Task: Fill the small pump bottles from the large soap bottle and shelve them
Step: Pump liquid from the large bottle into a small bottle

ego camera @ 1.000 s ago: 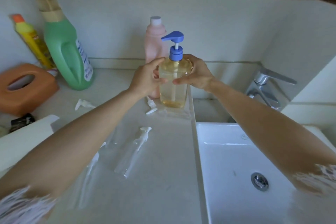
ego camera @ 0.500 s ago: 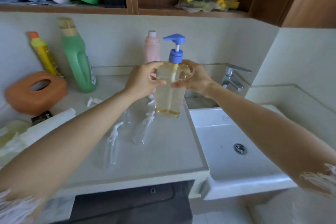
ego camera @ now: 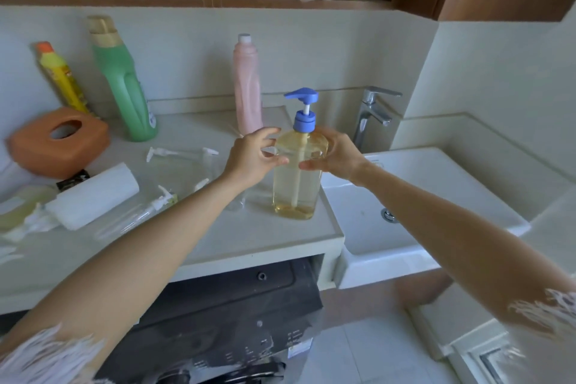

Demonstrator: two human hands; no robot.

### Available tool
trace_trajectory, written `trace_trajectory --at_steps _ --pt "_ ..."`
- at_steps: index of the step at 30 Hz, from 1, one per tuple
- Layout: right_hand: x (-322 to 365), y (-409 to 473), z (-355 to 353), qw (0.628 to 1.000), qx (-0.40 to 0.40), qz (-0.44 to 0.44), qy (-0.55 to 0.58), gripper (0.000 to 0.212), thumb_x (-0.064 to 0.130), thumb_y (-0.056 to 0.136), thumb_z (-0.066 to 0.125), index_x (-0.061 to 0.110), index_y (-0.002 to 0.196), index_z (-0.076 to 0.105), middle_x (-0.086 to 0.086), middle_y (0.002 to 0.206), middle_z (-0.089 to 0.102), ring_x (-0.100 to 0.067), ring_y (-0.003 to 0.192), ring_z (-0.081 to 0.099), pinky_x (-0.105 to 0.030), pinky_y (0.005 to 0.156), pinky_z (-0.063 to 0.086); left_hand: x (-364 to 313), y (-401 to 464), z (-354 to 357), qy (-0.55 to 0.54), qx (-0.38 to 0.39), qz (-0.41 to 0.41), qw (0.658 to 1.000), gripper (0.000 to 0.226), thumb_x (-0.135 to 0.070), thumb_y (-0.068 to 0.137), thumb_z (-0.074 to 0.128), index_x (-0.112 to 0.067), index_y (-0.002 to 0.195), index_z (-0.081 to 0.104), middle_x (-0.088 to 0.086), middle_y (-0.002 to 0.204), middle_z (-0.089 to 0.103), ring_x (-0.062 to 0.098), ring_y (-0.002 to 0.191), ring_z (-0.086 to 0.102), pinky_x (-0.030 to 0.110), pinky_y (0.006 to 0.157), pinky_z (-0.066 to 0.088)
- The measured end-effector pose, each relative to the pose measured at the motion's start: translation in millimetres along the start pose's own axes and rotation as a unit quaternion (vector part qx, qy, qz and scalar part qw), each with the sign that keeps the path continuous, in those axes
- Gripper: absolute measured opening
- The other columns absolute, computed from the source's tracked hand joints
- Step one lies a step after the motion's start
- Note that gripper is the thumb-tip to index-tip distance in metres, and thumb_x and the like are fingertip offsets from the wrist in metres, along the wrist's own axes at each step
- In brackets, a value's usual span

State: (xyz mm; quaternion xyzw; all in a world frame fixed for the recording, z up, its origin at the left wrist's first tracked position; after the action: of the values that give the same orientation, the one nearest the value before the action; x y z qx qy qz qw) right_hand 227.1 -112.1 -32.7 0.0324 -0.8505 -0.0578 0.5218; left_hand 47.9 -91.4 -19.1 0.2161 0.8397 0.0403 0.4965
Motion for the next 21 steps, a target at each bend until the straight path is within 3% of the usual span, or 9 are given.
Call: trace_trajectory --at_steps 4,14,18,20,21 --pt "2 0 0 0.999 0.012 -0.033 -0.038 0.082 0.024 0.060 0.091 0.023 0.133 0.053 0.008 0.110 0.065 -0.010 0.100 0.060 -0.034 0.094 0.048 -1 -5 0 -0.010 -0.009 0.000 1.000 0.049 -0.012 0.071 0.085 -0.015 0.115 0.065 0.006 0.115 0.070 0.012 0.077 0.070 0.036 0.092 0.053" --pt "-3 12 -9 0.997 0.032 -0.048 -0.050 0.090 0.024 0.059 0.092 0.023 0.138 0.048 0.005 0.119 0.063 -0.016 0.114 0.057 -0.046 0.101 0.046 0 -4 12 -0.019 -0.004 -0.020 1.000 0.051 -0.002 0.078 0.077 -0.013 0.124 0.058 0.009 0.124 0.065 0.022 0.094 0.071 0.037 0.095 0.052" --pt "9 7 -3 0.995 0.084 -0.060 0.006 0.095 0.020 0.068 0.087 0.024 0.146 0.032 0.006 0.132 0.052 -0.010 0.123 0.050 -0.039 0.109 0.039 4 -7 8 0.002 0.030 -0.027 0.999 0.049 -0.011 0.083 0.074 -0.011 0.130 0.057 0.005 0.117 0.066 0.020 0.098 0.068 0.021 0.091 0.050" --pt "29 2 -20 0.994 0.020 -0.092 0.061 0.087 0.037 0.073 0.079 0.030 0.144 0.029 0.007 0.140 0.045 -0.005 0.129 0.042 -0.034 0.109 0.037 9 -11 -6 0.037 0.012 -0.026 0.999 0.035 -0.013 0.086 0.071 -0.007 0.120 0.064 0.005 0.103 0.070 0.018 0.095 0.068 0.012 0.085 0.048" --pt "41 -2 -31 0.989 -0.034 -0.122 0.082 0.079 0.045 0.075 0.071 0.030 0.142 0.031 0.006 0.140 0.045 -0.004 0.130 0.041 -0.033 0.109 0.036 16 -13 -17 0.052 -0.006 -0.035 0.998 0.028 -0.013 0.087 0.070 -0.005 0.114 0.066 0.006 0.100 0.071 0.019 0.094 0.068 0.014 0.085 0.049"
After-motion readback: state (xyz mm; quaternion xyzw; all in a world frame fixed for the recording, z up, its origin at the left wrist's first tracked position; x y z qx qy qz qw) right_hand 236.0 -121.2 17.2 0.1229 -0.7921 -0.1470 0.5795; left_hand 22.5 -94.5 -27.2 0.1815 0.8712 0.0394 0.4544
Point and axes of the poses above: each hand's wrist, its own y-axis towards the middle knuckle, its own z-axis out of the palm, x = y × z, the point moved 9 cm from there along y, towards the middle knuckle
